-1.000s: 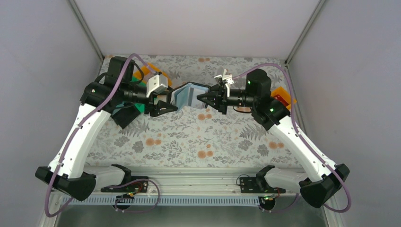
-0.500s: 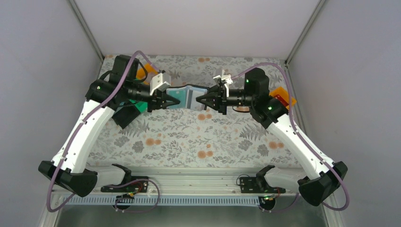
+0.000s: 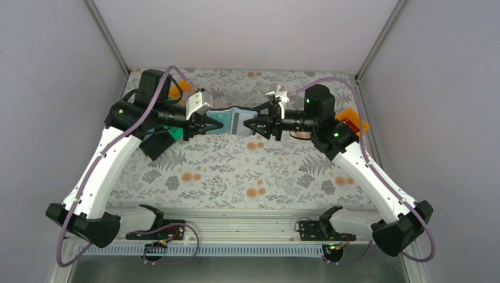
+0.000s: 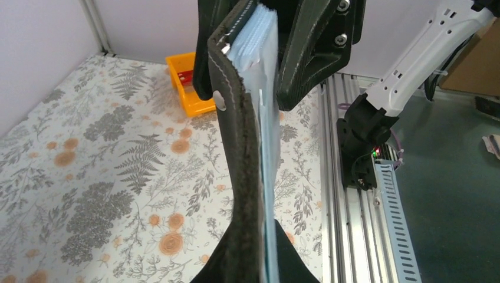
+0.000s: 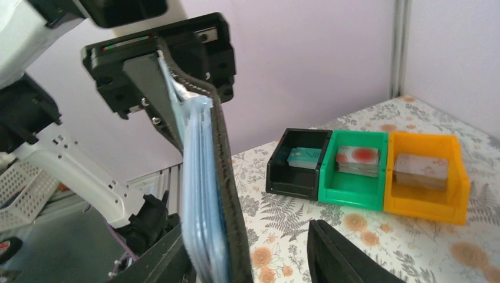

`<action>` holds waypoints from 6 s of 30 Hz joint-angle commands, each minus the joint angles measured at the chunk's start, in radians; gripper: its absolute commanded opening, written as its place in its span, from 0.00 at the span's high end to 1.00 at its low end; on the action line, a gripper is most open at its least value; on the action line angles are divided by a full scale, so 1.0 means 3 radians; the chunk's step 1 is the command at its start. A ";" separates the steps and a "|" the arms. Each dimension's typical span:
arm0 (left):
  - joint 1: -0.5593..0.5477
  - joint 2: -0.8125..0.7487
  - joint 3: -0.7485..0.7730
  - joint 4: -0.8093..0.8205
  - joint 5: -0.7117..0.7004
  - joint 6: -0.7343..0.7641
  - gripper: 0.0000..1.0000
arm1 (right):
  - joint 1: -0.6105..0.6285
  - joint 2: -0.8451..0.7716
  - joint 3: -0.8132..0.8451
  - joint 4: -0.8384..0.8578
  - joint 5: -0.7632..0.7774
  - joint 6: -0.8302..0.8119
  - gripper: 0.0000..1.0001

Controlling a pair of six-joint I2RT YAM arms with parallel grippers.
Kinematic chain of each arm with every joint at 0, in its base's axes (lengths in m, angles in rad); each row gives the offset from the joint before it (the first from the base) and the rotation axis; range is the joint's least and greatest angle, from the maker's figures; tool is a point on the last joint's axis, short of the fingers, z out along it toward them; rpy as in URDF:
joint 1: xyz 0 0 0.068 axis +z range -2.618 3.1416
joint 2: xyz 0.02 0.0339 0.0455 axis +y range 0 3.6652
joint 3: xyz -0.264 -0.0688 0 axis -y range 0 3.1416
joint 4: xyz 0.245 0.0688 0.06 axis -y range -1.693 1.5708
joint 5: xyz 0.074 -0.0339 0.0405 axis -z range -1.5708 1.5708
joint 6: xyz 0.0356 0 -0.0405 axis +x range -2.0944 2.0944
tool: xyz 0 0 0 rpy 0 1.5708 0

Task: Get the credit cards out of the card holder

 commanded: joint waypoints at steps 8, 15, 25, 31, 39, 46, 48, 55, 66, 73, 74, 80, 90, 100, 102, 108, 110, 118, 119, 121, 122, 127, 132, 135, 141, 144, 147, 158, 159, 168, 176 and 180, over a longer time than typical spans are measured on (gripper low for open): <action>0.0018 -0.0048 -0.0131 0.0226 -0.0075 -0.0130 0.98 | 0.0010 0.0205 -0.0215 0.0559 -0.0257 0.0348 0.64; 0.0113 -0.0087 -0.0196 0.0190 -0.0145 -0.0078 0.77 | -0.0017 0.0238 -0.0333 0.0649 -0.0280 0.0356 0.96; 0.0244 -0.0252 -0.0080 -0.0126 -0.0131 0.0248 0.66 | -0.0075 0.0164 -0.0253 0.0515 -0.0340 0.0264 0.96; 0.0320 -0.0312 -0.0015 -0.0227 -0.0049 0.0364 0.62 | -0.0087 0.0138 -0.0240 0.0457 -0.0351 0.0230 0.96; 0.0349 -0.0269 -0.0006 -0.0113 -0.0019 0.0232 0.62 | -0.0082 0.0099 -0.0228 0.0419 -0.0383 0.0196 0.96; 0.0342 -0.0145 -0.0066 -0.0046 0.0158 0.0124 0.47 | -0.0087 0.0116 -0.0214 0.0409 -0.0394 0.0204 0.96; 0.0341 -0.0131 -0.0060 -0.0038 0.0176 0.0123 0.46 | -0.0085 0.0117 -0.0210 0.0403 -0.0404 0.0202 0.96; 0.0346 -0.0077 -0.0050 -0.0034 0.0314 0.0120 0.35 | -0.0085 0.0146 -0.0176 0.0389 -0.0401 0.0203 0.96; 0.0328 -0.0051 -0.0080 0.0103 0.0401 0.0008 0.21 | -0.0085 0.0200 -0.0131 0.0383 -0.0448 0.0218 0.96; 0.0270 0.0010 -0.0065 0.0220 0.0290 -0.0121 0.23 | -0.0087 0.0199 -0.0127 0.0382 -0.0444 0.0222 0.96; 0.0260 0.0022 -0.0064 0.0228 0.0270 -0.0133 0.23 | -0.0085 0.0204 -0.0127 0.0385 -0.0445 0.0221 0.96; 0.0201 0.0072 -0.0039 0.0263 0.0181 -0.0183 0.27 | -0.0085 0.0212 -0.0128 0.0391 -0.0445 0.0227 0.96; 0.0137 0.0006 -0.0046 0.0274 0.0077 -0.0173 0.00 | -0.0084 0.0242 -0.0115 0.0416 -0.0362 0.0289 0.95; 0.0117 0.0133 -0.0060 0.0576 -0.0292 -0.0607 0.00 | -0.0074 0.0422 0.0003 0.0471 0.0065 0.0700 0.96; 0.0100 0.0169 -0.0069 0.0651 -0.0417 -0.0695 0.00 | -0.0065 0.0488 0.0029 0.0518 0.0142 0.0844 0.96; 0.0081 0.0248 -0.0063 0.0734 -0.0710 -0.0820 0.00 | -0.0019 0.0595 0.0020 0.0639 0.0240 0.1005 0.96; 0.0081 0.0235 -0.0076 0.0753 -0.0839 -0.0839 0.00 | -0.0021 0.0602 0.0018 0.0630 0.0266 0.1013 0.96; 0.0081 0.0232 -0.0025 0.0738 -0.0930 -0.0883 0.00 | -0.0019 0.0602 0.0057 0.0553 0.0336 0.1013 0.96; 0.0081 0.0246 -0.0008 0.0710 -0.0851 -0.0860 0.00 | -0.0020 0.0604 0.0068 0.0541 0.0328 0.1010 0.96; 0.0085 0.0292 0.0054 0.0607 -0.0616 -0.0814 0.00 | -0.0019 0.0615 0.0082 0.0515 0.0345 0.1001 0.96; 0.0093 0.0308 0.0086 0.0567 -0.0483 -0.0804 0.00 | -0.0020 0.0618 0.0089 0.0505 0.0374 0.0998 0.96; 0.0136 0.0333 0.0144 0.0529 -0.0367 -0.0811 0.00 | -0.0020 0.0632 0.0137 0.0456 0.0527 0.1066 0.96; 0.0137 0.0391 0.0069 0.0644 -0.0814 -0.0887 0.00 | -0.0019 0.0682 0.0169 0.0516 0.0350 0.1094 0.96; 0.0152 0.0447 0.0125 0.0593 -0.0988 -0.0823 0.05 | -0.0017 0.0636 0.0097 0.0613 0.0138 0.1029 0.96; 0.0204 0.0359 0.0102 0.0541 -0.0831 -0.0730 0.56 | -0.0058 0.0546 -0.0025 0.0582 -0.0018 0.0850 0.96; 0.0224 0.0283 0.0048 0.0509 -0.0720 -0.0667 0.84 | -0.0081 0.0501 -0.0087 0.0620 -0.0148 0.0791 0.96; 0.0246 0.0186 -0.0005 0.0463 -0.0628 -0.0598 0.97 | -0.0122 0.0432 -0.0124 0.0589 -0.0220 0.0681 0.86; 0.0353 -0.0038 -0.0117 0.0435 -0.0480 -0.0560 0.98 | -0.0397 -0.0054 -0.0680 0.0731 -0.0216 0.0342 0.02; 0.0352 -0.0035 -0.0114 0.0442 -0.0494 -0.0579 0.98 | -0.0392 -0.0081 -0.0702 0.0793 -0.0149 0.0381 0.01; 0.0352 -0.0061 -0.0118 0.0392 -0.0285 -0.0519 0.98 | 0.0027 0.0222 -0.0606 0.1476 -0.0118 0.0508 0.01; 0.0360 -0.0092 -0.0142 0.0368 -0.0234 -0.0479 0.98 | 0.0151 0.0287 -0.0535 0.1481 0.0103 0.0542 0.87; 0.0384 -0.0107 -0.0143 0.0409 -0.0368 -0.0521 0.98 | 0.0143 0.0304 -0.0550 0.1367 0.0150 0.0514 0.96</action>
